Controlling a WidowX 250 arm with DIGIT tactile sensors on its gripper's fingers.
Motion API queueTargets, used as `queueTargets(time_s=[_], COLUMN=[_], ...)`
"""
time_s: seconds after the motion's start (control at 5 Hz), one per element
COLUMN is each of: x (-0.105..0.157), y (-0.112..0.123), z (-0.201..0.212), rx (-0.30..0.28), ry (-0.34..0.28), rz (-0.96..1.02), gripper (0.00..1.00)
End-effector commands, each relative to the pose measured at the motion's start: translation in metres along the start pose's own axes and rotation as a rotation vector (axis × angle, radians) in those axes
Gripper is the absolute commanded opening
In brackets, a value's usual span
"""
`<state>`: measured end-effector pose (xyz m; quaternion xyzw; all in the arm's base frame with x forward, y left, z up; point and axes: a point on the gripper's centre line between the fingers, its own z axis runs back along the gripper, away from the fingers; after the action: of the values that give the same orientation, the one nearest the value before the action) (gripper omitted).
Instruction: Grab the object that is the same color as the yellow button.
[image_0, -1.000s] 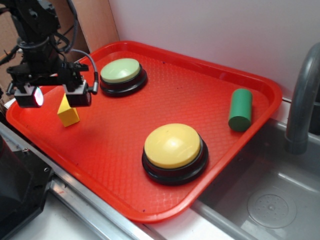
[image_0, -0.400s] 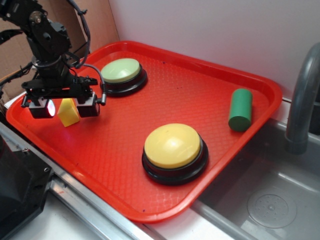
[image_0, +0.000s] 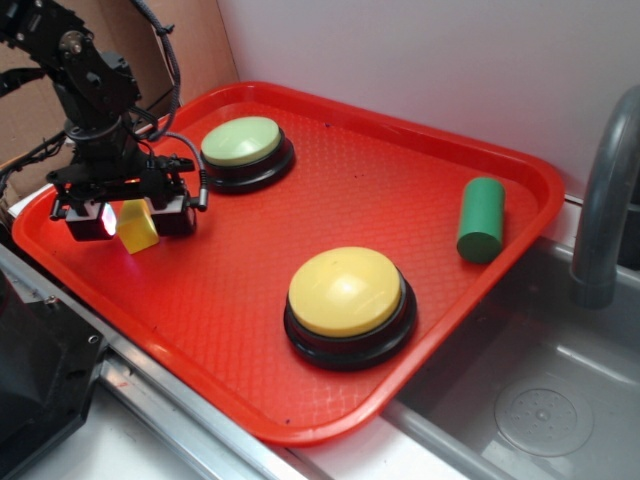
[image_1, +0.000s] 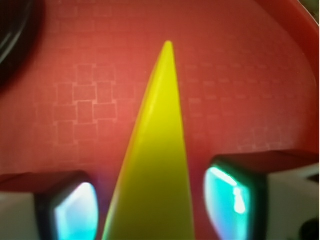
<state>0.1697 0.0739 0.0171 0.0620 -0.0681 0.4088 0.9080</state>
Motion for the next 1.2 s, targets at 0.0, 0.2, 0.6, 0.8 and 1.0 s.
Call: queueTargets(time_s=[0.0, 0.2, 0.6, 0.8, 1.0], x=[0.003, 0.0, -0.023, -0.035, -0.046], y=[-0.001, -0.012, -0.056, -0.067, -0.077], z=[0.025, 0.056, 0.134, 0.163, 0.18], rx=[-0.044, -0.059, -0.13, -0.162, -0.18], ry=[-0.046, -0.027, 0.069, 0.048, -0.003], rz=[-0.052, -0.16, -0.486, -0.606, -0.673], gripper=[0.0, 0.0, 0.0, 0.0, 0.0])
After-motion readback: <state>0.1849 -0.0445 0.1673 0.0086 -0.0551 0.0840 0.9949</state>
